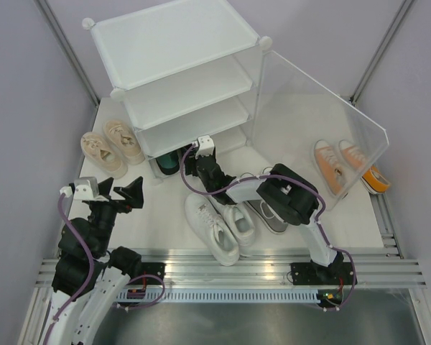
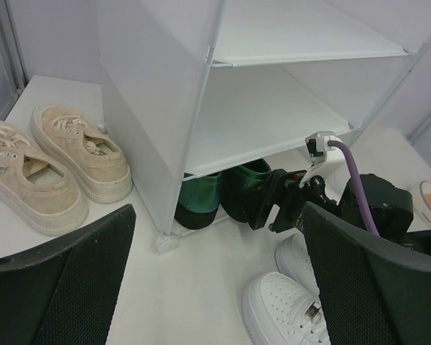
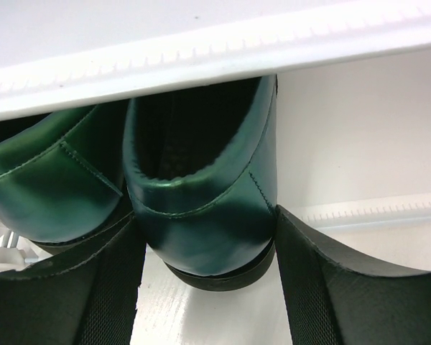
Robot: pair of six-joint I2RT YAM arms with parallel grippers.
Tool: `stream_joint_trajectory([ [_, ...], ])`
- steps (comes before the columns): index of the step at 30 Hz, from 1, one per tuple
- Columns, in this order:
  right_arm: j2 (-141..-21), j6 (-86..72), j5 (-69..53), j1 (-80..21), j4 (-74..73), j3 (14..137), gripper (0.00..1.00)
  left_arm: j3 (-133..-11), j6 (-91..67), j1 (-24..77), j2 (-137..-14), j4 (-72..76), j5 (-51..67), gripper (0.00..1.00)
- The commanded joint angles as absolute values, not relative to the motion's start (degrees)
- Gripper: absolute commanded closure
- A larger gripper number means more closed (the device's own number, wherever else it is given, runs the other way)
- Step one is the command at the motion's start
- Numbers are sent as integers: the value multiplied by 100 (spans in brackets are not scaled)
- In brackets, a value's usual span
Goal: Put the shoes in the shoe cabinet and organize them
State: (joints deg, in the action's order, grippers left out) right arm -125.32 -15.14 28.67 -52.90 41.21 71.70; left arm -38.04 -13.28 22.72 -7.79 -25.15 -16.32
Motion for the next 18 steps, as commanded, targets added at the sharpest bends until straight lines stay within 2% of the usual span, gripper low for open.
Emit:
stream_joint_trajectory([
  [1, -12647, -1494, 2892, -5344, 4114, 7549, 46, -3823, -1257, 2303, -721, -2391, -1564, 0],
  [18, -12964, -1327, 2778, -5274, 4070, 8129, 46, -3814, -1257, 2338, -747, -2391, -1564, 0],
])
